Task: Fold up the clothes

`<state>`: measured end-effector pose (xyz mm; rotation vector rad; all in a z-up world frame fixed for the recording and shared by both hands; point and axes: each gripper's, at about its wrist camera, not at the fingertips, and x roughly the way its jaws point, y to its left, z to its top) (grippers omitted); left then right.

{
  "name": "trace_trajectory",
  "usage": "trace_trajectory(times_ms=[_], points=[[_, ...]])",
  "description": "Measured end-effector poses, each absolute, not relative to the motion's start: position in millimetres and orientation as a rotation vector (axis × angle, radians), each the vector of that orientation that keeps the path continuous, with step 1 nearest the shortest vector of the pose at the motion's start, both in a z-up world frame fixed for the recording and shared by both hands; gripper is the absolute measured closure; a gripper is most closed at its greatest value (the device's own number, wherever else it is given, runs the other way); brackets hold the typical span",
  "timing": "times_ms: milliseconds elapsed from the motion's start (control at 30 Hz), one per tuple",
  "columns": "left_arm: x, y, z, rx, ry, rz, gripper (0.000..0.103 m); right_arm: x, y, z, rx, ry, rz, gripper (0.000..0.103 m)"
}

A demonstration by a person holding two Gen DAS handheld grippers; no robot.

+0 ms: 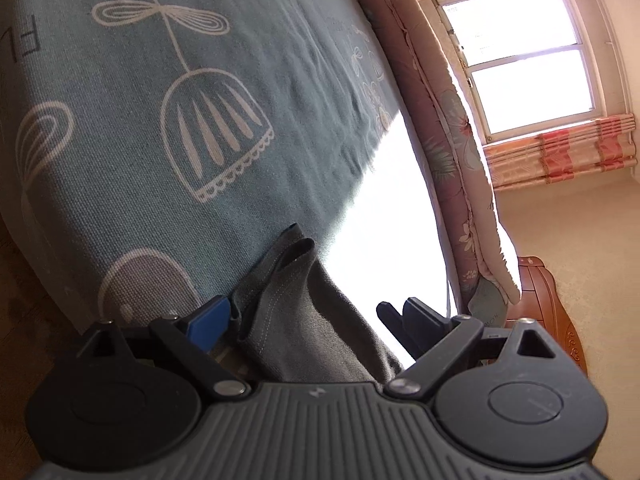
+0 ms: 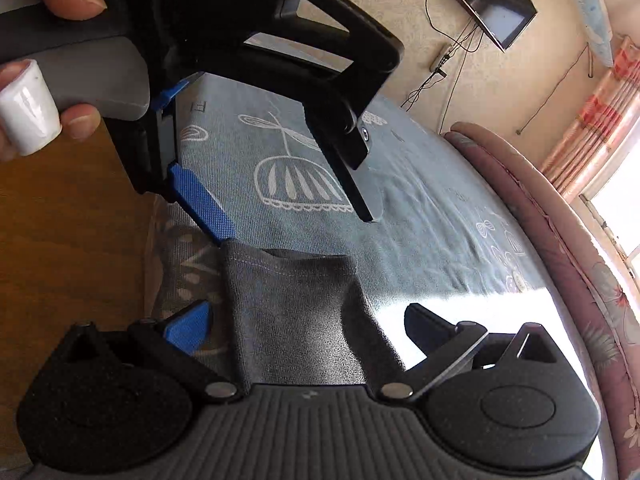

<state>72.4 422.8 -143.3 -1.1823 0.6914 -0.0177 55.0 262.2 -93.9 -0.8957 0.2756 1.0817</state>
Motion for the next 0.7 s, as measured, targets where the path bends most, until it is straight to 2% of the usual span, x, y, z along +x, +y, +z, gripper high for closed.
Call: trace_trajectory(times_ms=[367,700], points=[[64,425,-138,-1.198,0.63,-0.034,0.01,40,264,-99,-1.004,0.099,0.964,0.0],[69,416,-153,-1.248,0.702,-0.007,0.01,48,260,-91,-0.974,0.13,0.95,0.0]])
